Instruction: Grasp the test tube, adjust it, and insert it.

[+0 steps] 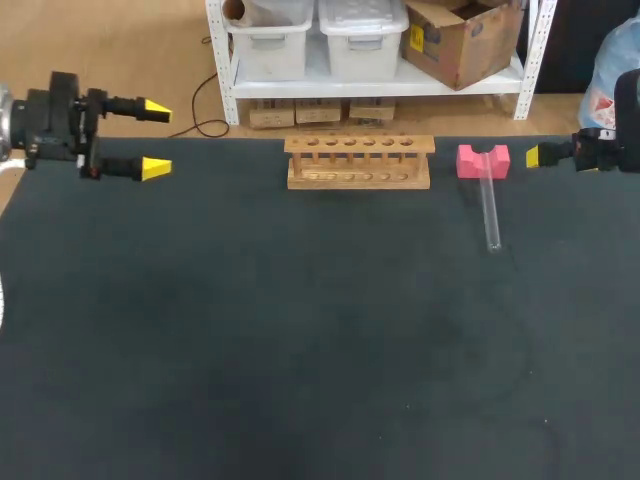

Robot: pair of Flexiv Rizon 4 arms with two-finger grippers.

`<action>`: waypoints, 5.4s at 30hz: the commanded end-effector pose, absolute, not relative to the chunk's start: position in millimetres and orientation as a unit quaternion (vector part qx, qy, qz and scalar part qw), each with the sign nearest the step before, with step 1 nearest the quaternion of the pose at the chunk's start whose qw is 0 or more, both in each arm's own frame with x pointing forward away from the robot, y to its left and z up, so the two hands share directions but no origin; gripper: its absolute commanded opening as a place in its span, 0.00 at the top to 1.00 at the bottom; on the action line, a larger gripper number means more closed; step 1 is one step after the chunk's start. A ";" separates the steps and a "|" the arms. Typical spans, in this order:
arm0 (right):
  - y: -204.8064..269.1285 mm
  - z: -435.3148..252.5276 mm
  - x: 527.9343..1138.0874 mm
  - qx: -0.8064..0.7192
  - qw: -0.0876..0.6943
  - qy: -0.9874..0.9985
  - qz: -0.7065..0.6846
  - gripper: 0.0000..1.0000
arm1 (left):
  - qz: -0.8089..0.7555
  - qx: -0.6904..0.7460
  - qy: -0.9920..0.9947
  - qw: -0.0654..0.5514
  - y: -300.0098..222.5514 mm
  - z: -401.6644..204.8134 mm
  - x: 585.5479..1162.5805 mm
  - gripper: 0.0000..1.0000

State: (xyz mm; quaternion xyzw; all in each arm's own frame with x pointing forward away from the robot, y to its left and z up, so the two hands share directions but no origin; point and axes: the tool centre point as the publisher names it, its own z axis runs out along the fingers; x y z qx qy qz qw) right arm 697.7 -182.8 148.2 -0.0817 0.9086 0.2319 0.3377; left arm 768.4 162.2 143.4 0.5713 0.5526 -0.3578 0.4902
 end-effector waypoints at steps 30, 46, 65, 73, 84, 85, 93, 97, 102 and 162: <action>-181.4 143.7 712.9 -0.030 0.412 0.911 -0.005 0.00 | -0.388 0.573 0.566 0.448 141.4 125.2 788.7 0.00; -191.7 126.0 727.7 0.079 0.422 0.887 -0.170 0.00 | -0.388 0.573 0.566 0.448 141.4 125.2 788.7 0.00; -181.7 83.2 760.6 0.174 0.404 0.864 -0.245 0.00 | -0.388 0.573 0.566 0.448 141.4 125.2 788.7 0.00; -176.0 72.1 772.7 0.195 0.398 0.860 -0.254 0.00 | -0.388 0.573 0.566 0.448 141.4 125.2 788.7 0.00; -165.5 59.5 778.7 0.186 0.395 0.865 -0.246 0.00 | -0.388 0.573 0.566 0.448 141.4 125.2 788.7 0.00; -163.9 57.7 778.2 0.184 0.394 0.867 -0.244 0.00 | -0.388 0.573 0.566 0.448 141.4 125.2 788.7 0.00; -147.0 46.4 771.5 0.159 0.408 0.879 -0.189 0.00 | -0.388 0.573 0.566 0.448 141.4 125.2 788.7 0.00; -139.7 40.5 767.8 0.143 0.413 0.884 -0.167 0.00 | -0.388 0.573 0.566 0.448 141.4 125.2 788.7 0.00; -132.6 36.1 765.8 0.111 0.423 0.893 -0.104 0.00 | -0.388 0.573 0.566 0.448 141.4 125.2 788.7 0.00; -149.9 -17.9 799.6 0.017 0.412 0.910 0.036 0.07 | -0.388 0.573 0.566 0.448 141.4 125.2 788.7 0.00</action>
